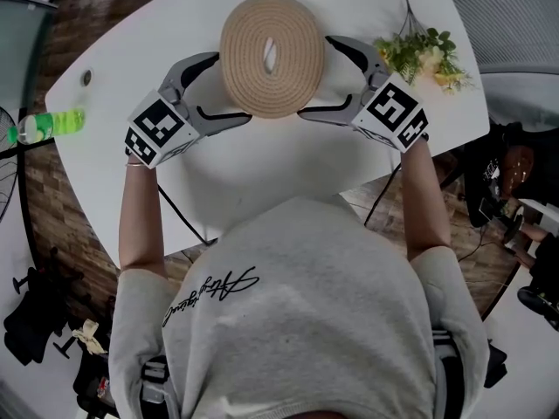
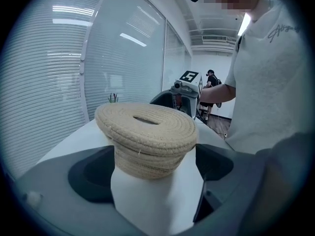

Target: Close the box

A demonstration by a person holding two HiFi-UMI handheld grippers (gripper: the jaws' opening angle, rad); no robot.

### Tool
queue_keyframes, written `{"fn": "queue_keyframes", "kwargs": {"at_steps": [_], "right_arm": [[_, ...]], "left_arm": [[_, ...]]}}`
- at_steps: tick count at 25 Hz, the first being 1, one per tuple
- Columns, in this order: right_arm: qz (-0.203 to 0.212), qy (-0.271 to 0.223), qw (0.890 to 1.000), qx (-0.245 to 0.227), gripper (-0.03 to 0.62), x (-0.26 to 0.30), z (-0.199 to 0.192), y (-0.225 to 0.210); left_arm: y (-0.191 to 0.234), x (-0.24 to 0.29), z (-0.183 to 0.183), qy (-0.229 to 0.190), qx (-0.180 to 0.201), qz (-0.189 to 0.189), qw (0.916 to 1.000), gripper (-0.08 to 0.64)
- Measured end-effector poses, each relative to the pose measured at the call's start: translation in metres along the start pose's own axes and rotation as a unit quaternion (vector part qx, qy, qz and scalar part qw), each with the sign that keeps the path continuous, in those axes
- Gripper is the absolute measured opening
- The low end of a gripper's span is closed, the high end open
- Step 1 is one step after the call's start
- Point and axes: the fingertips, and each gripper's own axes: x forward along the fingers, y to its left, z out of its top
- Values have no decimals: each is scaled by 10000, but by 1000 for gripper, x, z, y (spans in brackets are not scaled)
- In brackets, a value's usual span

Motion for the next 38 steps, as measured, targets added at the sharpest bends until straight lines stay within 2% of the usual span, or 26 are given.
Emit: {"fn": "queue_keyframes", "kwargs": {"at_steps": [5,10,17,20,30,35,38], "right_arm": [[-48,-182,9996,232,591,-5,-4,12],[-83,-178,9995,265,591,-11,-13,28],[-420,-662,9965,273,588,-31,5,37],[-578,-823,9947,206,583,-36,12,40],[-831,-1533,9847,59,534,-62,57,53],[-971,-1789,9789,-150,499,-76,77,62],[-1040,-1877,9765,-208,475,-82,83,65]], "left_arm": [[-16,2,-4,-169,-162,100,9997,509],[-23,-6,-3,-384,-315,444,9978,509],[-29,-33,20,-1252,-776,1023,9838,508],[-38,-40,34,-1550,-887,1094,9778,508],[-74,-51,82,-1812,-509,1447,9714,508],[-81,-60,111,-2084,-370,1820,9603,506],[-85,-62,120,-2152,-305,1888,9577,499]]}}
